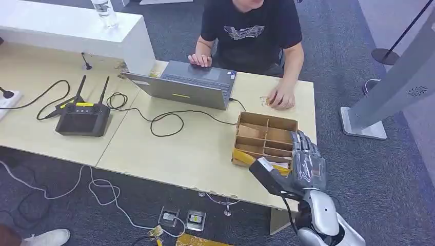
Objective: Pass the card to the sensor for recognition and then transmit it.
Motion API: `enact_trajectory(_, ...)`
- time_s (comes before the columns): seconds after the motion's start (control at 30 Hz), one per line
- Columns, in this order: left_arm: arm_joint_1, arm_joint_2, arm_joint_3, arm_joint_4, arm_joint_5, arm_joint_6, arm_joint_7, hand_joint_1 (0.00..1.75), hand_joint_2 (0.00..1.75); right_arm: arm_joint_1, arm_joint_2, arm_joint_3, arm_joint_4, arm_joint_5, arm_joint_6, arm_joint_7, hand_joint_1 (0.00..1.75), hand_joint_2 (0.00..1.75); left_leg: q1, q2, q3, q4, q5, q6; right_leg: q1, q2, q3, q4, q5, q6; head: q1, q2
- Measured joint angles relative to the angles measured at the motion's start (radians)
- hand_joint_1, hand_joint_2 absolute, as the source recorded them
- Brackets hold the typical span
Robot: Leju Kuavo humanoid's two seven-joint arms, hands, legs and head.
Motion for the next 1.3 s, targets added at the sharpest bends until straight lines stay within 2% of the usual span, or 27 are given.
enact_trajectory(0.7,0.000,0.000,0.000,0.000,-0.006,0.003,0.016,0.00,0.00,-0.051,0.058,0.048,0.147,-0.012,-0.013,-0.008,0.00,1.75,0.000,0.000,0.000,0.000,0.000,0.000,0.000,0.000,0.000,0.000,0.000,0.000,0.000,0.000)
enact_trajectory(1.3,0.000,0.000,0.000,0.000,-0.011,0.002,0.016,0.00,0.00,-0.068,0.073,0.051,0.220,-0.009,-0.024,-0.008,0.00,1.75,0.000,0.000,0.000,0.000,0.000,0.000,0.000,0.000,0.000,0.000,0.000,0.000,0.000,0.000)
